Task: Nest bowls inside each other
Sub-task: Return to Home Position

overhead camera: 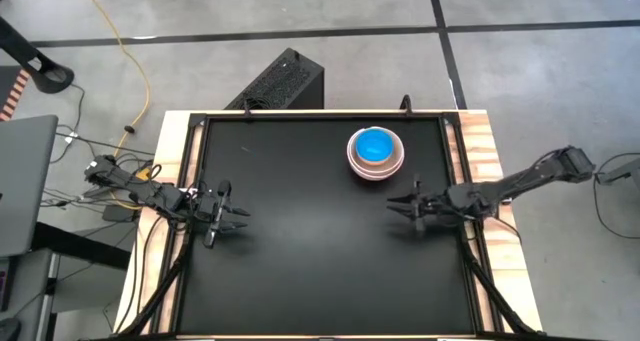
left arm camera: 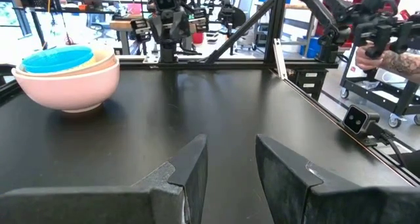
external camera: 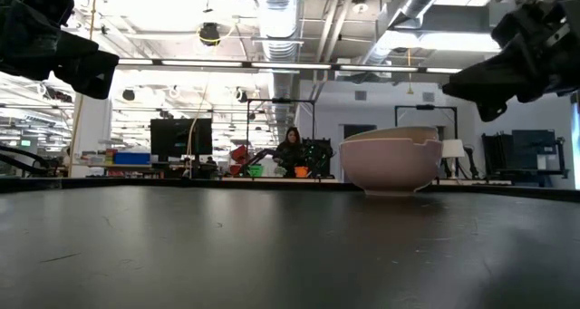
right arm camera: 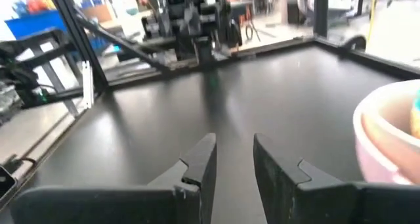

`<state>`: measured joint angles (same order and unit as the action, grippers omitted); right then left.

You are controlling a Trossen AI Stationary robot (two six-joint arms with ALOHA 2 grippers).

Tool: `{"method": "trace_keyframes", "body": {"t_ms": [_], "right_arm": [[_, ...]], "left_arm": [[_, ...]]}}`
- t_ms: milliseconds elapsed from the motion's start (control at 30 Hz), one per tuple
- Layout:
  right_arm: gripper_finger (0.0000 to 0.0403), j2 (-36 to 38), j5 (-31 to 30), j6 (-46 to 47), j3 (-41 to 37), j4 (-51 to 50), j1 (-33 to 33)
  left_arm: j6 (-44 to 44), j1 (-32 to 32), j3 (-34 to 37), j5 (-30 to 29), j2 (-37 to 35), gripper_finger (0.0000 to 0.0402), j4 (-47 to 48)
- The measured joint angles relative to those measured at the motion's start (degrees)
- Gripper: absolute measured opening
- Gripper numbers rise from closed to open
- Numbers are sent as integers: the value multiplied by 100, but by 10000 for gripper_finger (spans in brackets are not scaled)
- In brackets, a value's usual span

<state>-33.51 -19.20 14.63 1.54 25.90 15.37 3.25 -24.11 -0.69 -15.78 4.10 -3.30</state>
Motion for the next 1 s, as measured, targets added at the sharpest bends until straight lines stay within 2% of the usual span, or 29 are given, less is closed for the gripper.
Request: {"method": "trace_keyframes", "body": {"t_ms": [133, 267, 1000], "right_arm": [[116, 587, 27, -122, -107, -298, -132], [116, 846, 26, -207, -109, -595, -239], [116, 837, -25, -107, -116, -1302, -320]], "left_arm": [[1, 1, 0, -1, 2, 118, 0], [1, 0, 0, -1, 2, 118, 0], [1, 1, 0, -1, 0, 118, -1]]}}
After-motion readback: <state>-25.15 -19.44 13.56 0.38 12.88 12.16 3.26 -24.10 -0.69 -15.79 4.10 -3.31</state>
